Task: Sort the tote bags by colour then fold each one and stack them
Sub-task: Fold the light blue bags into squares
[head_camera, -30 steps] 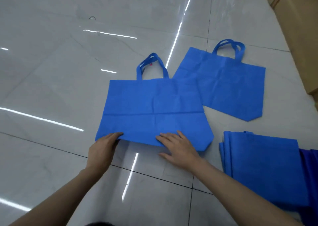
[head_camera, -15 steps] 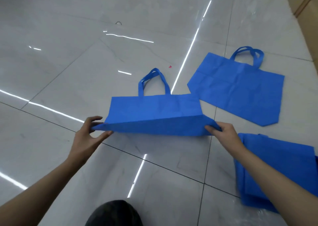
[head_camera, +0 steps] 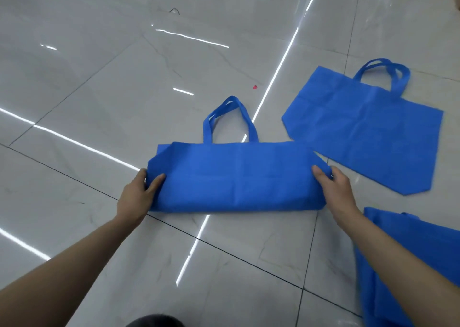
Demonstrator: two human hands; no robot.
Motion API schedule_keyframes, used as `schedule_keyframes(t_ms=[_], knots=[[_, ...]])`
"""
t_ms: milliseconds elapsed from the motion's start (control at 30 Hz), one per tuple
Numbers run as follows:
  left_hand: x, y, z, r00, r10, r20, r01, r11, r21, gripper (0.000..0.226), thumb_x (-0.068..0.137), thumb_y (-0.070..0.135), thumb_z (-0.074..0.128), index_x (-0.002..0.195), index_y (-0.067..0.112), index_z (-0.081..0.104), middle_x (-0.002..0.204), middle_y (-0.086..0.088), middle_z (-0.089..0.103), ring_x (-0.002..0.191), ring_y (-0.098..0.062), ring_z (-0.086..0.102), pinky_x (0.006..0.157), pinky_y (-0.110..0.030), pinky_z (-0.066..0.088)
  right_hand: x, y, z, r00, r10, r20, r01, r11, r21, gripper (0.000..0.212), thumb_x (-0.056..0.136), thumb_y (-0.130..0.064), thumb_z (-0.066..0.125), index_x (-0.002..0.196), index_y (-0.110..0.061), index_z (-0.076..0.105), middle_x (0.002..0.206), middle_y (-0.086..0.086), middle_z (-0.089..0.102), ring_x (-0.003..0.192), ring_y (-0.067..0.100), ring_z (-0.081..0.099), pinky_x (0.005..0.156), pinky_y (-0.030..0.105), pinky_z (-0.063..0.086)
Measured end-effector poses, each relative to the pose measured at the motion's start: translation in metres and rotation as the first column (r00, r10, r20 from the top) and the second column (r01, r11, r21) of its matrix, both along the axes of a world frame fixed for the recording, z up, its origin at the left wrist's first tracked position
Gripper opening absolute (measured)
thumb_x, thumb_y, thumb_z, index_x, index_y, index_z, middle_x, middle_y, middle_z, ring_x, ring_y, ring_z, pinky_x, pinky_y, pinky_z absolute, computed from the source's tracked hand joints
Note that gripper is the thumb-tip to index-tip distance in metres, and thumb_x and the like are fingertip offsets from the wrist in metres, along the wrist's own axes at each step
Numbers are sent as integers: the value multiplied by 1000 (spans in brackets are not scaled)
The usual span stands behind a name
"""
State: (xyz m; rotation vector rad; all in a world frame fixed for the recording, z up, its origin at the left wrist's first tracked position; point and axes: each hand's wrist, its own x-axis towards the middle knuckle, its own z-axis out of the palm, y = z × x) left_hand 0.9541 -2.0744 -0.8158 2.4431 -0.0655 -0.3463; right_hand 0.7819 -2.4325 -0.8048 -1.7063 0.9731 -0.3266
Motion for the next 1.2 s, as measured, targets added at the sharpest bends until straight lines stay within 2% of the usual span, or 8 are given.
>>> schedule_keyframes(t_ms=[233,467,567,667,767,867,1000,1200], knots=[[1,-10,-21,992,15,122,-42,973,226,38,95,48,40,91,10,37,67,-8,49,64,-30,48,52,-34,30,18,9,-23,950,-118,-290,1,927,-375,46,92,-49,49,66,-13,35,62,3,43,61,23,43,50,33,28],[-4,-20,-24,978,23,208,-112,897,429,37,97,48,35,90,11,34,68,-6,50,56,-25,45,51,-32,29,21,14,-32,858,-160,-488,-140,841,-522,49,94,-58,33,108,-12,44,82,11,56,78,33,55,68,35,35],[-4,-30,-23,933,41,357,-197,889,414,39,97,41,42,113,5,45,104,-14,53,85,-35,53,65,-41,37,16,19,-39,845,-162,-510,-189,802,-567,44,95,-51,38,111,-11,41,85,17,64,77,35,59,64,35,36],[-4,-39,-27,826,-268,496,63,918,391,48,94,40,41,129,8,47,134,-15,47,117,-31,44,99,-44,24,20,17,-44,808,-187,-558,-227,775,-589,45,96,-51,37,109,-9,40,80,18,64,66,32,55,59,33,35],[-8,-44,-37,831,-477,287,313,827,467,64,90,55,19,143,23,36,153,-4,27,141,-23,22,113,-42,4,25,21,-43,772,-247,-586,-217,764,-608,44,96,-49,39,112,-8,40,83,18,64,67,31,53,62,35,39],[-11,-42,-51,884,-435,169,304,811,500,70,85,63,2,149,34,10,158,5,3,145,-16,0,116,-42,-5,34,39,-45,853,-306,-424,-137,652,-746,44,90,-31,56,122,-3,46,116,24,56,103,40,52,91,51,39],[-12,-44,-53,891,-421,171,287,814,506,68,87,62,3,149,35,8,158,5,2,145,-15,-2,116,-41,-7,71,101,-46,962,155,-227,-274,477,-835,47,91,-31,40,134,-10,45,140,16,47,127,32,41,104,50,35],[-12,-43,-55,905,-379,193,252,843,476,65,88,60,12,148,34,15,158,6,6,145,-13,1,115,-40,-5,108,159,-61,583,528,-617,-804,264,-533,61,92,-48,10,147,-29,29,156,-4,24,143,20,24,115,45,14]])
